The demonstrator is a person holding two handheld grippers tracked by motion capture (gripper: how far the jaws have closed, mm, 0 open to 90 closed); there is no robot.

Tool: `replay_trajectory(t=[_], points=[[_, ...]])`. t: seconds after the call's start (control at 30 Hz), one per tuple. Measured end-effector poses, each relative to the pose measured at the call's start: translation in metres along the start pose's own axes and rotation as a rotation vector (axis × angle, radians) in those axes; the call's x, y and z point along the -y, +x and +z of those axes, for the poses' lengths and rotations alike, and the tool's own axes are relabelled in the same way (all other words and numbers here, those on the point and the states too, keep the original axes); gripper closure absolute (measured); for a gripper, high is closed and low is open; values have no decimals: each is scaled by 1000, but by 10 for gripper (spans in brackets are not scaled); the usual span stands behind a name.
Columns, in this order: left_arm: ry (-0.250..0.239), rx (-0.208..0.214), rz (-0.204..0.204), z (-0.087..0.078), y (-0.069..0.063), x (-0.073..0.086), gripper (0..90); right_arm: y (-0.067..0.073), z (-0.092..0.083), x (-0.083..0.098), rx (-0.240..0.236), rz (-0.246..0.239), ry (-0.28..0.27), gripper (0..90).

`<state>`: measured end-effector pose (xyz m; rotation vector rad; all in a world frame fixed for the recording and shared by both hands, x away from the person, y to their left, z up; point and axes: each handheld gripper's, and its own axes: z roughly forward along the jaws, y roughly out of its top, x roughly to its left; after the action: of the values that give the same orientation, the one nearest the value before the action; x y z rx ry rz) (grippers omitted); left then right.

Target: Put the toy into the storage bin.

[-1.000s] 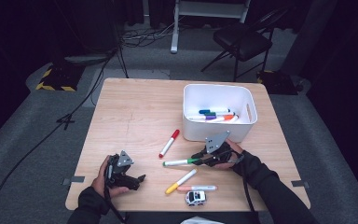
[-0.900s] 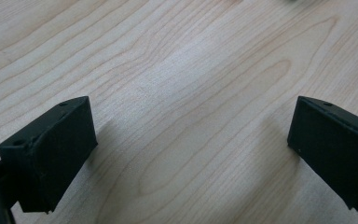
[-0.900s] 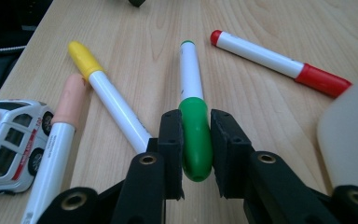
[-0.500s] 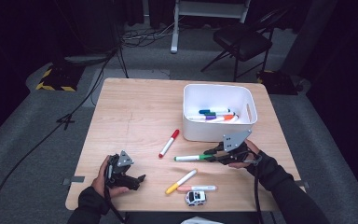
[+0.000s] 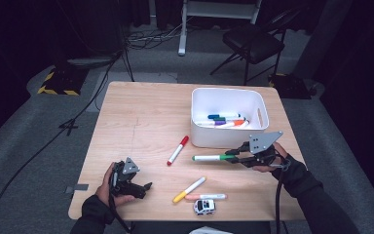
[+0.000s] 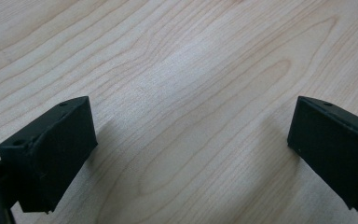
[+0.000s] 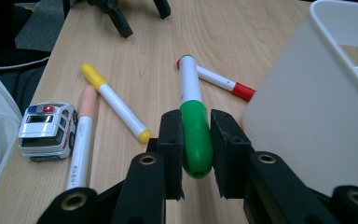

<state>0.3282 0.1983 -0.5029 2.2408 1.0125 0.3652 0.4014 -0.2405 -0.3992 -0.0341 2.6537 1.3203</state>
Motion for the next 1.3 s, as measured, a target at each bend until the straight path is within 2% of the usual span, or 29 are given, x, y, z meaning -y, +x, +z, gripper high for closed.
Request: replay_trajectory(t=[0.23,0.6,0.9,1.07,1.3], points=[[0,0,0,0,0,0,13,-3,-25,-8,38,-11,-26,753],[0,0,0,0,0,0,13,-18,-57,-20,115,-15,-59,753],[0,0,0,0,0,0,13,-39,-68,-22,169,6,-70,753],[0,0,0,0,0,0,13,-50,-73,-20,202,34,-69,753],[0,0,0,0,0,0,13,-74,-76,-18,245,72,-26,752]])
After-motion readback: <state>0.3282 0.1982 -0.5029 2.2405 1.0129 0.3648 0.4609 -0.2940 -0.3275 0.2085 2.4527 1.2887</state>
